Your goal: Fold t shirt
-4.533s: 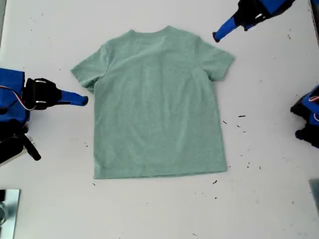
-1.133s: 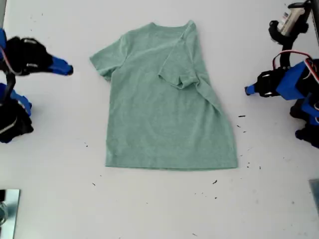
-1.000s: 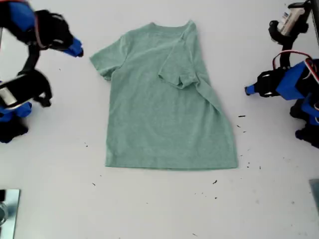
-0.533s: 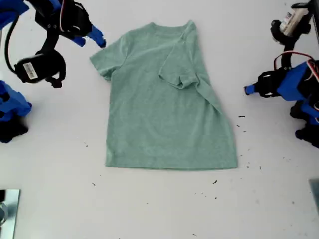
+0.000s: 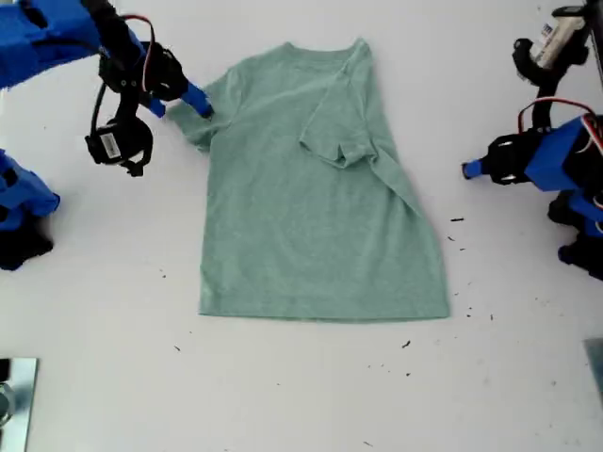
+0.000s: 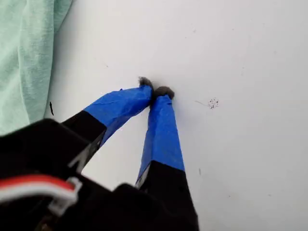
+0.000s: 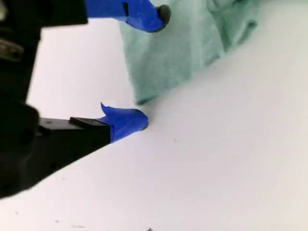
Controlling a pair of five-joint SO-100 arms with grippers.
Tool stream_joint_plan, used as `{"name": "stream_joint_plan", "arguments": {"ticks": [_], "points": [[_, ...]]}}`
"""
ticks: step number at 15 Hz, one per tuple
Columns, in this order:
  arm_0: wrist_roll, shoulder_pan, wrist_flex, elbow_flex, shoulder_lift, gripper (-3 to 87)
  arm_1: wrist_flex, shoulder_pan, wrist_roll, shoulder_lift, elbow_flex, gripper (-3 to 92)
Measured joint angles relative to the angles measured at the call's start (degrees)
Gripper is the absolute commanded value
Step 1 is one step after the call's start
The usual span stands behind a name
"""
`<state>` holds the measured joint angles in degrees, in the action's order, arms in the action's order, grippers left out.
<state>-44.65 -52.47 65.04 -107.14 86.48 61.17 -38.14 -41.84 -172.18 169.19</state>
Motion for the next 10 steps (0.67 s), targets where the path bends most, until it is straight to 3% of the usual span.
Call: {"name": "stream_joint_plan", "arguments": {"ticks": [1,3,8,10], "points": [[0.3,-0.1,-2.7,0.0,-2.8,-0.3,0.3,0.0,0.0,-0.4,0.2,2.5],[1.0,0.2,-6.1,0.7,-6.9,-0.3,0.4,0.0,0.0,-1.1,0.4,2.5],[2.7,3.3,3.1,2.3,15.6,-0.3,0.5,0.0,0.0,-1.7,0.5,2.5],[1.9,5.4,0.1,3.0,17.4,-0.3,0.7,0.0,0.0,-2.1,0.7,2.5]]}}
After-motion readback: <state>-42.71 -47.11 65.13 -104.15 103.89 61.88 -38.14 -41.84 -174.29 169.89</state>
